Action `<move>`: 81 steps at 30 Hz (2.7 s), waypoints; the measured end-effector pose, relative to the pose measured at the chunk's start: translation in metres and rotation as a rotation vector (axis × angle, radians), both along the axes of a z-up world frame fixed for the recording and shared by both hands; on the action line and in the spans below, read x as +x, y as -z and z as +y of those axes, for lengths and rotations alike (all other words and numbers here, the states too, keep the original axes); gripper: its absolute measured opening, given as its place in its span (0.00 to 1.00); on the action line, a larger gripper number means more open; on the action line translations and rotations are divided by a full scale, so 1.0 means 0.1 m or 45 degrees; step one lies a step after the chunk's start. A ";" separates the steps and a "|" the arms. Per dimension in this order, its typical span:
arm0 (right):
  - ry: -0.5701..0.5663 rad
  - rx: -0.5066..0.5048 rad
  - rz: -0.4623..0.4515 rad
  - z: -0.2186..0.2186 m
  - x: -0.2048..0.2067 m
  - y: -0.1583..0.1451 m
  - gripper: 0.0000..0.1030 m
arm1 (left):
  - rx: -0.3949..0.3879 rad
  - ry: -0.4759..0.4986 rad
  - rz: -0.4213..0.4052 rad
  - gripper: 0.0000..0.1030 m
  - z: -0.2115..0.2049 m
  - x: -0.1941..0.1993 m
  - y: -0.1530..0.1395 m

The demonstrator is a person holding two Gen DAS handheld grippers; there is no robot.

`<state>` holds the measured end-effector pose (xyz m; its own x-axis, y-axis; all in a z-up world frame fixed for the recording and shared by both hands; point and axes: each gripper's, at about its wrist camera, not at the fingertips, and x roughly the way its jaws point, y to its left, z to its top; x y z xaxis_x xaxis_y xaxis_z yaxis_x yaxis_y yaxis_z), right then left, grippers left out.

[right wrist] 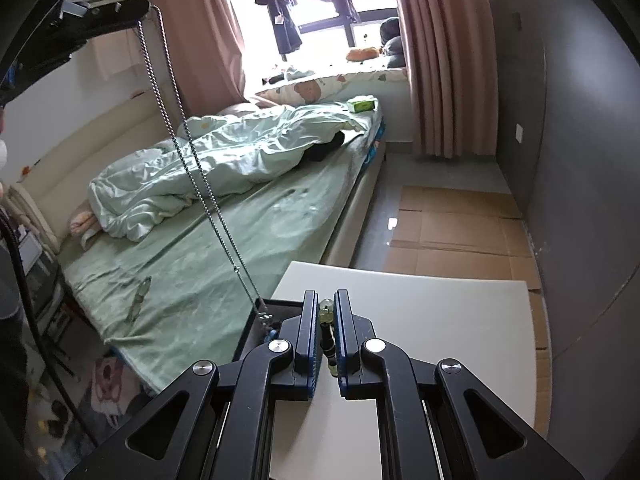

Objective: Organize jewelry
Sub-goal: 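Carry chain and bead bracelet into the black box and open both grippers, then reach the right gripper to the dark grey bead bracelet and grasp it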

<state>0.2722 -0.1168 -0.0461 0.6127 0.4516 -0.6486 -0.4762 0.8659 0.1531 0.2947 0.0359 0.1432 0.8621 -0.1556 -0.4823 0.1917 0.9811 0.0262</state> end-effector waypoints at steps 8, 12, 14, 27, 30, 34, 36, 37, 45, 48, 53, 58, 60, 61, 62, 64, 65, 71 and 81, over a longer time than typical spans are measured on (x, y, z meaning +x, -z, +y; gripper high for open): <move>-0.036 0.008 0.047 0.13 0.04 0.16 0.09 | -0.043 -0.006 0.109 0.02 0.17 0.13 0.44; -0.046 0.016 0.068 0.19 0.09 0.24 0.09 | -0.069 -0.006 0.175 0.02 0.24 0.15 0.73; -0.045 0.014 0.074 0.23 0.11 0.28 0.09 | -0.089 -0.003 0.216 0.02 0.27 0.16 0.90; -0.058 0.053 0.160 0.46 0.28 0.55 0.09 | -0.191 -0.011 0.452 0.02 0.36 0.30 1.88; -0.066 0.055 0.176 0.50 0.31 0.59 0.08 | -0.223 -0.014 0.538 0.04 0.41 0.37 2.08; -0.079 0.068 0.203 0.56 0.34 0.65 0.08 | -0.279 -0.039 0.570 0.54 0.53 0.36 2.21; -0.085 0.070 0.215 0.60 0.36 0.68 0.08 | -0.298 -0.053 0.528 0.67 0.59 0.28 2.20; -0.087 0.069 0.220 0.60 0.36 0.70 0.09 | -0.302 -0.060 0.521 0.67 0.62 0.26 2.20; -0.099 0.078 0.255 0.74 0.45 0.77 0.21 | -0.327 -0.086 0.536 0.67 0.75 0.19 2.24; -0.087 0.103 0.251 0.67 0.43 0.76 0.53 | -0.328 -0.084 0.530 0.68 0.74 0.16 2.23; -0.039 0.120 0.250 0.43 0.34 0.74 0.53 | -0.331 -0.048 0.509 0.77 0.61 0.12 2.21; 0.023 0.141 0.277 0.08 0.28 0.78 0.53 | -0.342 -0.008 0.508 0.77 0.44 0.10 2.21; 0.058 0.142 0.280 -0.08 0.24 0.79 0.53 | -0.335 0.013 0.509 0.77 0.36 0.10 2.20; 0.074 0.147 0.285 -0.16 0.22 0.80 0.53 | -0.330 0.025 0.510 0.77 0.31 0.10 2.20; 0.085 0.151 0.291 -0.21 0.22 0.81 0.53 | -0.328 0.036 0.510 0.77 0.26 0.10 2.20; 0.115 0.156 0.304 -0.35 0.20 0.85 0.54 | -0.324 0.054 0.511 0.77 0.17 0.09 2.20; 0.132 0.158 0.311 -0.42 0.19 0.87 0.54 | -0.319 0.062 0.510 0.77 0.11 0.09 2.20; 0.226 0.195 0.356 -0.84 0.14 1.02 0.54 | -0.264 0.120 0.527 0.77 -0.23 0.11 2.25; 0.323 0.183 0.418 -1.22 0.12 1.30 0.54 | -0.158 0.208 0.565 0.77 -0.72 0.21 2.41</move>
<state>0.2845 -0.2383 -0.1759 0.4877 0.4136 -0.7688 -0.1574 0.9079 0.3886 0.3159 -0.0366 -0.0977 0.5370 -0.3517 -0.7668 0.3098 0.9277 -0.2085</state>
